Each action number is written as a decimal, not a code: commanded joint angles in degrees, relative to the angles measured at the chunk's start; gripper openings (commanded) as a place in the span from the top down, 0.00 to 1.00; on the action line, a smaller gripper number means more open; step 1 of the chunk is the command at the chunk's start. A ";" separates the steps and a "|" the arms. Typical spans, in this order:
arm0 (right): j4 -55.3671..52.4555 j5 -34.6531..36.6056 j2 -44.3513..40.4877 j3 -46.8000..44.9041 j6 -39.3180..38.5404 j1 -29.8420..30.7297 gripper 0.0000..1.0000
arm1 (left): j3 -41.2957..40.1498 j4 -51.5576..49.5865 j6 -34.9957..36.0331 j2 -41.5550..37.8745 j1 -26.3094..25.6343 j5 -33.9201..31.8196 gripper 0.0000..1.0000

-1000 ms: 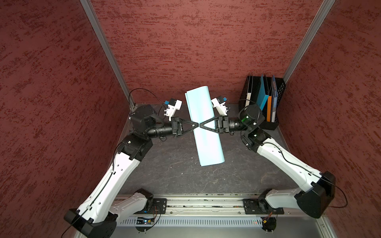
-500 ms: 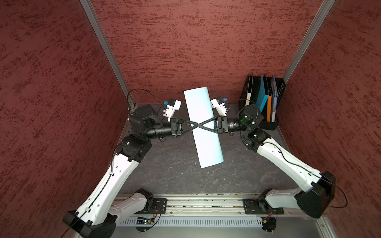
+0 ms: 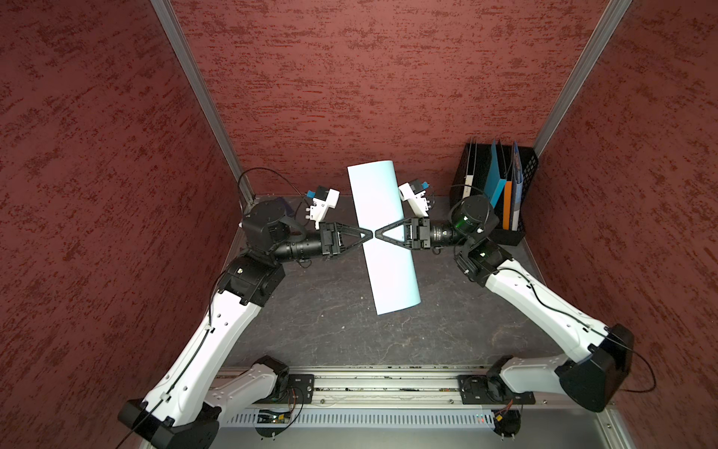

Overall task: Fold the rectangular paper in half along the long edge
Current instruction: Fold the paper.

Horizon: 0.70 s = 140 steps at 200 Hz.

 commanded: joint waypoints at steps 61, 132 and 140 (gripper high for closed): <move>7.01 0.22 -0.77 1.84 4.31 -0.56 0.65 | 5.05 -4.60 3.50 -1.45 2.08 -1.47 0.58; 13.11 -0.58 0.57 1.82 9.23 -0.62 0.66 | 3.84 -4.87 4.50 -1.52 2.08 -2.03 0.56; 13.46 -0.68 0.61 1.82 9.66 -0.57 0.66 | 3.78 -5.05 4.68 -1.48 2.08 -2.04 0.56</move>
